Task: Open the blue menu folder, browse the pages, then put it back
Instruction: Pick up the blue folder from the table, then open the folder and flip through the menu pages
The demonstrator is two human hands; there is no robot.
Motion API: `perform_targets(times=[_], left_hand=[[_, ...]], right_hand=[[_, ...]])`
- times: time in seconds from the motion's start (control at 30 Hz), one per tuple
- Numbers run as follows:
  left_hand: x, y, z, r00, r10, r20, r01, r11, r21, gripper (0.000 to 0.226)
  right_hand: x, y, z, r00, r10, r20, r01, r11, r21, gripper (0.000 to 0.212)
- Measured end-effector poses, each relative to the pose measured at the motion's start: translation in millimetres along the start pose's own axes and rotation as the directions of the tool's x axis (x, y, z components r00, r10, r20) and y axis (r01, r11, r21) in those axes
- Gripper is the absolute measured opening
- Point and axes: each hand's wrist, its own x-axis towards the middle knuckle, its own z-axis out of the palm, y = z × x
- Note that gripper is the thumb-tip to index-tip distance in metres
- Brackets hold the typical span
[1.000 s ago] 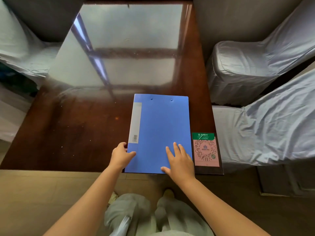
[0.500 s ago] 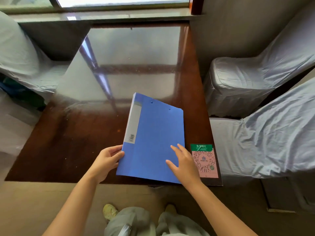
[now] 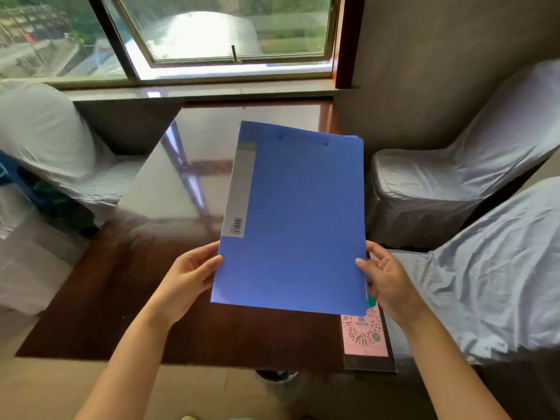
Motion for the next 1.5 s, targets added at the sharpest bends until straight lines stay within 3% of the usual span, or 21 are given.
perform_targets(times=[0.1,0.17,0.23,0.27,0.43,0.53,0.63,0.73,0.8,0.9,0.97,1.03,1.07,1.17,1.23,1.37,1.5], left_hand=[[3,11,12,0.996,0.08,0.024,-0.082,0.993,0.086,0.058],[2,11,22,0.992,0.109,0.058,-0.123,0.931,0.343,0.095],[0,4,34,0.984,0.154,0.085,-0.169,0.698,0.696,0.113],[-1,-1,40,0.979,0.186,0.08,-0.177,0.598,0.782,0.114],[-5,-20,54,0.93,0.352,0.104,-0.273,0.473,0.837,0.102],[-6,-22,52,0.938,0.339,0.075,-0.253,0.522,0.815,0.095],[-7,-19,53,0.946,0.323,-0.004,-0.21,0.624,0.753,0.072],[-5,-21,55,0.924,0.355,-0.143,-0.184,0.739,0.648,0.053],[-5,-27,56,0.923,0.322,-0.21,-0.162,0.821,0.547,0.043],[-5,-31,57,0.929,0.227,-0.293,-0.144,0.949,0.281,0.042],[-1,-31,56,0.923,0.092,-0.375,-0.109,0.994,-0.025,0.042],[2,-28,56,0.924,-0.09,-0.371,-0.07,0.916,-0.396,0.034],[1,-25,54,0.937,-0.142,-0.318,-0.032,0.875,-0.484,0.029],[-3,-16,43,0.961,-0.223,-0.161,0.138,0.897,-0.42,0.02],[-9,-15,37,0.969,-0.229,-0.092,0.167,0.884,-0.438,0.032],[-18,-17,42,0.984,-0.156,-0.089,0.087,0.847,-0.525,0.048],[-24,-19,45,0.983,-0.103,-0.151,0.002,0.831,-0.556,0.041]], right_hand=[[1,-16,-4,0.993,-0.105,-0.048,0.106,0.994,0.022,0.026],[2,-22,-5,0.988,-0.143,-0.066,0.145,0.989,0.024,0.026],[1,-26,-8,0.984,-0.159,-0.079,0.162,0.986,0.031,0.026],[0,-28,-10,0.983,-0.163,-0.079,0.165,0.986,0.027,0.026],[-4,-31,-13,0.986,-0.16,-0.051,0.161,0.987,0.015,0.027],[-5,-32,-10,0.985,-0.167,-0.042,0.167,0.986,0.009,0.029],[-6,-35,-2,0.978,-0.205,-0.025,0.205,0.979,-0.004,0.038],[-8,-34,5,0.971,-0.237,-0.036,0.237,0.972,-0.001,0.06],[-9,-30,3,0.973,-0.222,-0.057,0.224,0.974,0.022,0.061],[-12,-22,-7,0.983,-0.169,-0.066,0.171,0.985,0.013,0.048],[-14,-17,-14,0.987,-0.15,-0.057,0.151,0.988,0.018,0.041],[-16,-16,-19,0.985,-0.157,-0.066,0.159,0.987,0.027,0.037],[-16,-17,-21,0.984,-0.164,-0.069,0.167,0.986,0.03,0.038],[-17,-21,-29,0.981,-0.177,-0.075,0.18,0.983,0.03,0.044],[-16,-26,-33,0.982,-0.179,-0.069,0.18,0.983,0.021,0.045],[-18,-30,-41,0.994,-0.104,-0.02,0.103,0.994,-0.038,0.05],[-21,-32,-46,0.999,-0.005,0.054,0.009,0.997,-0.072,0.064]])
